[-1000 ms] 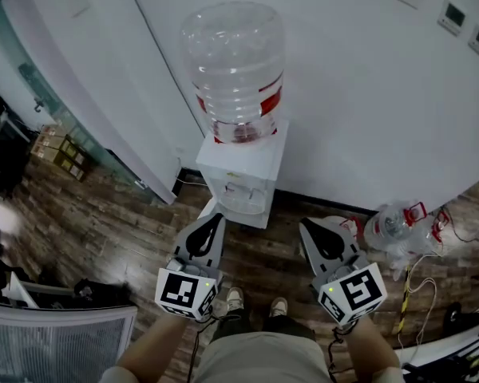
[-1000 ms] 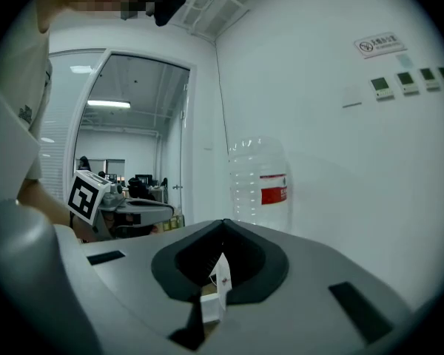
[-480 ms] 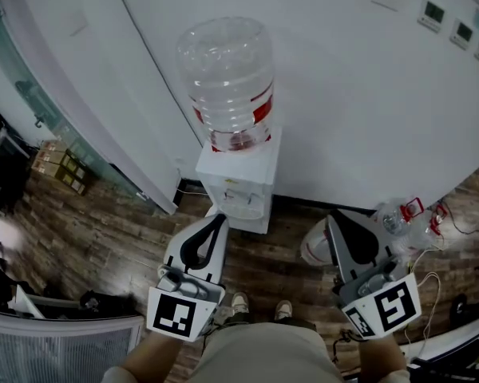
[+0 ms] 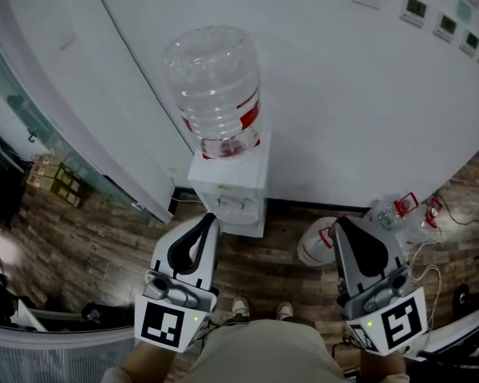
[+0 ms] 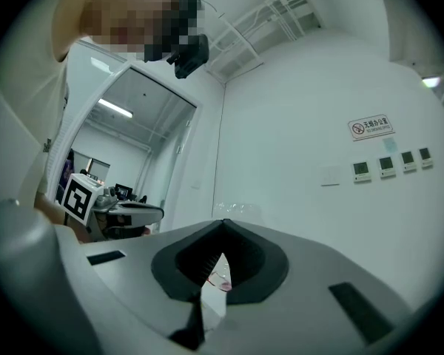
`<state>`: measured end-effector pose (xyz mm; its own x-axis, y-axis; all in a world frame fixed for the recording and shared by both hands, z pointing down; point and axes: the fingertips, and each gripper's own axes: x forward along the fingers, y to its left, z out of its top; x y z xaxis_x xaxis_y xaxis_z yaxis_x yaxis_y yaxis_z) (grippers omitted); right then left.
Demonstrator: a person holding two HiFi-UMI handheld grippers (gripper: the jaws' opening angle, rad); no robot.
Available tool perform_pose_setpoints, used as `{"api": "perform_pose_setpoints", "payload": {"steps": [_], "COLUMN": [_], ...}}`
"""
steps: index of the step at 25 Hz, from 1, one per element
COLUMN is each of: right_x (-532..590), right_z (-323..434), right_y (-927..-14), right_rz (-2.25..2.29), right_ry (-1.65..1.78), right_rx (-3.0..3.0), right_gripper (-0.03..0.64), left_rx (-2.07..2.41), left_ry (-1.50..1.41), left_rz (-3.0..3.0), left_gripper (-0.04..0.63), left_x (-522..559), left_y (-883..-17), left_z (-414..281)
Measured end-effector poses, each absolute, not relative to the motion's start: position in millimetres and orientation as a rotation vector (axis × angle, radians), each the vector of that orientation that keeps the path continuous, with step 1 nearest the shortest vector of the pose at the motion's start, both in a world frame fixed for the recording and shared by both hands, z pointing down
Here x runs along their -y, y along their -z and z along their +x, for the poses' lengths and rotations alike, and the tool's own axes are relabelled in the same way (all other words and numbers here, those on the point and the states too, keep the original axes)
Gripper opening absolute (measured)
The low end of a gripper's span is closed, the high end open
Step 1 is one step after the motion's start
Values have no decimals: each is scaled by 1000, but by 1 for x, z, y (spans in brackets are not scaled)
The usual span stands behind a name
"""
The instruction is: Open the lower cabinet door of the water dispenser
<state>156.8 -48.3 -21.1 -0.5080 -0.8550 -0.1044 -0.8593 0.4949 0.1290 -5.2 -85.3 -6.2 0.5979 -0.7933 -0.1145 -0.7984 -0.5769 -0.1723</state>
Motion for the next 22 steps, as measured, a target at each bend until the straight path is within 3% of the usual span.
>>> {"api": "perform_pose_setpoints", "payload": {"steps": [22], "right_x": [66], "right_z": [154], "right_y": [15], "right_rz": [-1540], "right_ry": [-238], "right_rx": [-2730], "right_gripper": [6], "left_rx": [-1328], "left_ry": [-9], "left_rz": [-2642], "left_gripper": [6], "left_x": [92], "left_y": [-2], "left_z": [-5]}}
